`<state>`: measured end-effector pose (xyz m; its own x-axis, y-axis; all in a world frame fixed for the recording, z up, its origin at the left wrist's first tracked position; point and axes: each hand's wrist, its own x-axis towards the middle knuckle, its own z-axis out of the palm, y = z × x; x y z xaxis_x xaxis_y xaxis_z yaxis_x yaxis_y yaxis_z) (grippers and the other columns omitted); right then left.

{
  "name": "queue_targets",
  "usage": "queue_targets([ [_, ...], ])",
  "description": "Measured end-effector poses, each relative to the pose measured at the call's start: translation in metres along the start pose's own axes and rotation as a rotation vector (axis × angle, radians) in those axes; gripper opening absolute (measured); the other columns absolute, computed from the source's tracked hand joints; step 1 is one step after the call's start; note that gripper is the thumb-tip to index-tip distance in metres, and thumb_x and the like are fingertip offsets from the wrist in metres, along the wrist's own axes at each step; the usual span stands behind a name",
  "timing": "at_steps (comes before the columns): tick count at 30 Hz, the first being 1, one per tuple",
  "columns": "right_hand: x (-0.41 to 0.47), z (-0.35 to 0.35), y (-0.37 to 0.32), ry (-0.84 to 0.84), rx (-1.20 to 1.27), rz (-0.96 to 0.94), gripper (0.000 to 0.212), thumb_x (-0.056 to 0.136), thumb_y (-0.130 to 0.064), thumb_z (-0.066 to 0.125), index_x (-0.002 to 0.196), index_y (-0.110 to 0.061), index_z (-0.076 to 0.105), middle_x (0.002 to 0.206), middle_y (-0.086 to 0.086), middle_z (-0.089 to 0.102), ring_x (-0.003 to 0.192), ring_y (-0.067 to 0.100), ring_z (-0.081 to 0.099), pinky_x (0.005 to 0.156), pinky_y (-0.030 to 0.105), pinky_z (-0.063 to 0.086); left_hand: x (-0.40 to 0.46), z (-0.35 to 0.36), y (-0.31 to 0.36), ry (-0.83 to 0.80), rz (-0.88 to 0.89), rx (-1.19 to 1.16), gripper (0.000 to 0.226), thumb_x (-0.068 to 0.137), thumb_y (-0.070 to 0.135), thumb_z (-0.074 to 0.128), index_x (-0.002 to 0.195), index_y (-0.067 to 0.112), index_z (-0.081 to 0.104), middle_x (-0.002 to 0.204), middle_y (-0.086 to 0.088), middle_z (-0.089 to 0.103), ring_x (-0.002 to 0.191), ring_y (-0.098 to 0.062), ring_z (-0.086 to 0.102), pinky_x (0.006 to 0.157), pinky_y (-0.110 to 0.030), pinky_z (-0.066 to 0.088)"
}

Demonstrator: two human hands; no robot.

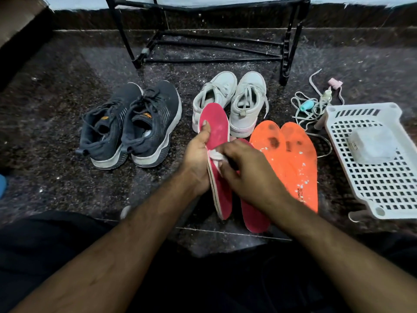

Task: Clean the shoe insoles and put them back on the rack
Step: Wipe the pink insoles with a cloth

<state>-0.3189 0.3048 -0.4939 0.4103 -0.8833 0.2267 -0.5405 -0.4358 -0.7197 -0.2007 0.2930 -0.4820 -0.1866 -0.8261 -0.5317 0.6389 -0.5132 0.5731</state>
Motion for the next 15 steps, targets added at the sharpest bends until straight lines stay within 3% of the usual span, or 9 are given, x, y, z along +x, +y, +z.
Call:
queue_targets([
  [3,-0.007,0.002,-0.01,-0.152,0.034,-0.037,0.018,0.078,-0.005,0.061,0.09,-0.018,0.063,0.085,-0.002,0.063,0.078,0.016,0.056,0.07,0.031,0.043,0.007,-0.013,0.005,0.115,0.02,0.06,0.071,0.098,0.065,0.038,0.095,-0.001,0.063,0.077,-0.018,0.069,0.071,-0.028,0.068,0.071,-0.039,0.062],
  [6,-0.014,-0.016,-0.01,-0.418,0.259,0.052,0.021,0.077,-0.006,0.064,0.088,-0.023,0.066,0.079,-0.006,0.068,0.07,0.011,0.06,0.066,0.029,0.048,0.012,-0.019,0.01,0.183,0.093,0.027,0.072,0.098,0.065,0.038,0.101,-0.003,0.061,0.087,-0.019,0.065,0.081,-0.029,0.065,0.07,-0.05,0.062],
  [7,-0.014,-0.021,-0.009,-0.407,0.376,0.13,0.024,0.078,-0.002,0.064,0.089,-0.022,0.067,0.079,-0.005,0.069,0.068,0.01,0.06,0.065,0.028,0.048,0.012,-0.017,0.012,0.166,0.092,0.033,0.072,0.099,0.065,0.037,0.098,-0.002,0.062,0.086,-0.019,0.065,0.079,-0.029,0.066,0.072,-0.05,0.06],
  [11,-0.003,-0.035,-0.006,-0.099,0.804,0.436,0.03,0.087,0.013,0.052,0.105,-0.007,0.066,0.081,0.006,0.067,0.066,0.011,0.061,0.06,0.024,0.053,0.005,-0.009,0.008,0.087,0.04,0.098,0.068,0.097,0.064,0.042,0.092,-0.001,0.065,0.088,-0.022,0.067,0.08,-0.034,0.065,0.089,-0.049,0.053],
  [13,-0.001,-0.035,-0.008,-0.111,0.922,0.525,0.031,0.09,0.012,0.05,0.116,-0.001,0.06,0.076,0.007,0.065,0.062,0.013,0.063,0.054,0.023,0.055,0.001,-0.006,0.008,0.014,0.002,0.09,0.062,0.096,0.062,0.047,0.095,0.002,0.065,0.093,-0.024,0.067,0.079,-0.035,0.066,0.075,-0.048,0.057],
  [15,-0.004,-0.032,-0.008,-0.174,0.863,0.505,0.027,0.092,0.009,0.055,0.117,-0.001,0.057,0.074,0.007,0.064,0.059,0.014,0.062,0.049,0.023,0.051,-0.004,-0.003,0.009,-0.047,-0.06,0.059,0.06,0.095,0.063,0.046,0.106,0.005,0.056,0.093,-0.022,0.067,0.07,-0.033,0.068,0.056,-0.037,0.057],
])
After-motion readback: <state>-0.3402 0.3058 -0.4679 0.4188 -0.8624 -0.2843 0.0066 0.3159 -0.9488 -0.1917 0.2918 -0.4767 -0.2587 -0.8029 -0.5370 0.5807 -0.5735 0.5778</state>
